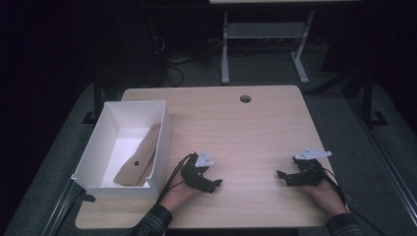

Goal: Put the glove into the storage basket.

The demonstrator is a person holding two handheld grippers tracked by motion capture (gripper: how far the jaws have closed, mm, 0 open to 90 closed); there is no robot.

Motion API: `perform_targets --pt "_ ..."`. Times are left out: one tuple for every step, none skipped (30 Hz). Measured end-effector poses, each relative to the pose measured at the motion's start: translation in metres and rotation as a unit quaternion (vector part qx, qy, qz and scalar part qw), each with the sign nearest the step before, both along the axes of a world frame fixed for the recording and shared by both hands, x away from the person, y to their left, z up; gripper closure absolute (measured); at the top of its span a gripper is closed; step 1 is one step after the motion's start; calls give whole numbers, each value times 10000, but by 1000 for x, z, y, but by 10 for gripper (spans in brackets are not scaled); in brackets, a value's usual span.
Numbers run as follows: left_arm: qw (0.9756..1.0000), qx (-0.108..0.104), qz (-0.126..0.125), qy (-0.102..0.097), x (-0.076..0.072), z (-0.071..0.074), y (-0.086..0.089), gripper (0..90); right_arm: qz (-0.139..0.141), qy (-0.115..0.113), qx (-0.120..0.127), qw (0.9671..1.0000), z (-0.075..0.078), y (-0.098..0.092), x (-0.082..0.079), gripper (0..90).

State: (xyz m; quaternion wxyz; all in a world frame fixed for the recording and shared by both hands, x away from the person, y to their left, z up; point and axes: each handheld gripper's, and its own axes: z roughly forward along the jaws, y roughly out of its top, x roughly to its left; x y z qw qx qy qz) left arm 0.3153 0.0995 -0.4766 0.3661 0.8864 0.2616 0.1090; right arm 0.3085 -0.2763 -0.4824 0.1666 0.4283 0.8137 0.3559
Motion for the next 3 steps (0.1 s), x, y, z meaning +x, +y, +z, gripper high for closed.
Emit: perform_targets --pt "10000 -17 -13 -13 0 0 0 131 3 -3 -2 10000 0 0 0 130" --pt "10000 -25 -34 -23 0 -1 1 130 -7 8 3 10000 0 0 0 130" --pt "10000 -64 -34 -26 0 -1 1 129 3 -4 0 10000 0 0 0 130"
